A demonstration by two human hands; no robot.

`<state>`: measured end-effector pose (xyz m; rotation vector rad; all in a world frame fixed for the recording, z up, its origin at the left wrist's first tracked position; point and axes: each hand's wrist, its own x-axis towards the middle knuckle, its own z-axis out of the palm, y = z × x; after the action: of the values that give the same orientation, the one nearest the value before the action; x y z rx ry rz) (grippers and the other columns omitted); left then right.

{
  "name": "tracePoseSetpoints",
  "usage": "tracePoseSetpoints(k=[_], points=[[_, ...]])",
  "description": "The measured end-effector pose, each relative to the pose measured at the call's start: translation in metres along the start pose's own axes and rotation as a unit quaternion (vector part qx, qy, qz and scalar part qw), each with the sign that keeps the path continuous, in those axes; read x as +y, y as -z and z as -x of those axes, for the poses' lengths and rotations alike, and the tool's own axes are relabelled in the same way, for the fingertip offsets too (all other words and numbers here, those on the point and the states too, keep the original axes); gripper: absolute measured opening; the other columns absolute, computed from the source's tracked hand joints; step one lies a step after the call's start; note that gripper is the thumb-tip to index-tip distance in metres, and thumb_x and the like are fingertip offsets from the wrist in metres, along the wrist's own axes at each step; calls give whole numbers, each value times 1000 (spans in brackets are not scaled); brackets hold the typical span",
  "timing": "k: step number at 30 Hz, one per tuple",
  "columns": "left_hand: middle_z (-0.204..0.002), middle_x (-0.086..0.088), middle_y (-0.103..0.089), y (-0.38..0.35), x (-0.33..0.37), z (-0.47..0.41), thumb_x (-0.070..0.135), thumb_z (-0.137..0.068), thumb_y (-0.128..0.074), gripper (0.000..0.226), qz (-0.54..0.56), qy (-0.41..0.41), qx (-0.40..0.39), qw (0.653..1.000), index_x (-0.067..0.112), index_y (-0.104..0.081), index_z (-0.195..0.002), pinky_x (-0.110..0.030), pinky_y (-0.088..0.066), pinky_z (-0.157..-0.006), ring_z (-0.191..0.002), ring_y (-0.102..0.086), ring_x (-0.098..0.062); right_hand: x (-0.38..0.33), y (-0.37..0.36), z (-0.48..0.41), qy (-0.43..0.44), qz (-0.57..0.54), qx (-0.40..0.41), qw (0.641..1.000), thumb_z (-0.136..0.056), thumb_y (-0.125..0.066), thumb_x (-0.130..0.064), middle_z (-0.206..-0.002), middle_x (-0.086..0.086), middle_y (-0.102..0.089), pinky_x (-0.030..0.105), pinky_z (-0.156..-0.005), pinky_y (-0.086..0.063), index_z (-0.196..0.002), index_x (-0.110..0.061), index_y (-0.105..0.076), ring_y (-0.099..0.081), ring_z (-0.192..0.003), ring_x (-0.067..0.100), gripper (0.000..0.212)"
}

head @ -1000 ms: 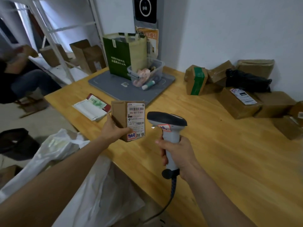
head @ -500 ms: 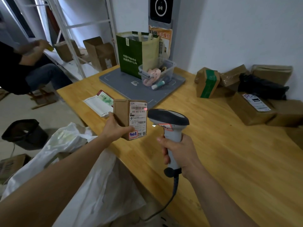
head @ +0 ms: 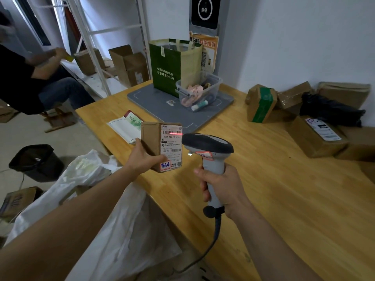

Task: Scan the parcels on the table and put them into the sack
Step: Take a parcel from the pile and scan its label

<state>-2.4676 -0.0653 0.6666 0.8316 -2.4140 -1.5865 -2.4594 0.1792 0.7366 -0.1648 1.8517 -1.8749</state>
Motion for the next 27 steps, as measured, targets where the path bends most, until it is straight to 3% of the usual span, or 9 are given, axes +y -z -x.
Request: tracePoseSetpoints(k=[4,11,15,20,23,25,27], points=[[-118,-5,-59,1,-1,1,19,-68,-85,78,6,5,-5,1000,15,-33,-126,-40,-60,-79,-104,-64,-25,0,0,-1,-2,-2,-4,1000,-84,-69,-10,-51,3,-54,26,-42,-43,-78,-7,-60,-46,-39,16,12],[-114,-4,-61,6,3,14,18,-73,-81,73,71,40,-21,996,16,-36,-130,-30,-59,-68,-94,-66,-20,4,-5,-9,-8,-49,21,999,-84,-72,-21,-66,7,-69,29,-50,-48,-90,-10,-62,-56,-47,16,16],[-109,-9,-70,17,5,34,17,-82,-71,53,233,114,-82,962,8,-49,-129,-38,-56,-84,-100,-67,-25,11,-12,-30,-68,-120,68,988,-75,-78,-24,-81,7,-71,29,-51,-51,-94,-15,-62,-67,-59,16,27],[-102,-5,-73,32,-1,68,26,-71,-68,45,320,123,-125,931,13,-60,-113,-38,-52,-93,-102,-66,-23,27,-54,-45,-111,-131,4,985,-56,-83,-30,-86,10,-70,28,-47,-49,-98,-13,-62,-65,-68,20,51],[-108,-6,-70,53,-22,79,29,-70,-69,49,344,136,-104,923,13,-59,-115,-35,-52,-91,-101,-66,-21,36,-89,-52,-129,-121,-41,983,-49,-85,-33,-89,11,-72,24,-43,-49,-111,-9,-63,-64,-65,18,70],[-114,-5,-68,74,-38,85,36,-73,-74,51,330,146,-84,929,17,-58,-118,-36,-46,-98,-108,-64,-20,41,-113,-57,-147,-111,-61,981,-56,-79,-26,-91,11,-71,23,-43,-48,-114,-9,-62,-63,-63,17,63],[-117,-7,-67,101,-54,92,51,-76,-67,49,298,155,-24,942,20,-60,-114,-38,-41,-105,-114,-60,-22,46,-139,-66,-154,-87,-67,982,-58,-80,-23,-91,10,-71,23,-43,-48,-110,-11,-63,-63,-65,19,56]])
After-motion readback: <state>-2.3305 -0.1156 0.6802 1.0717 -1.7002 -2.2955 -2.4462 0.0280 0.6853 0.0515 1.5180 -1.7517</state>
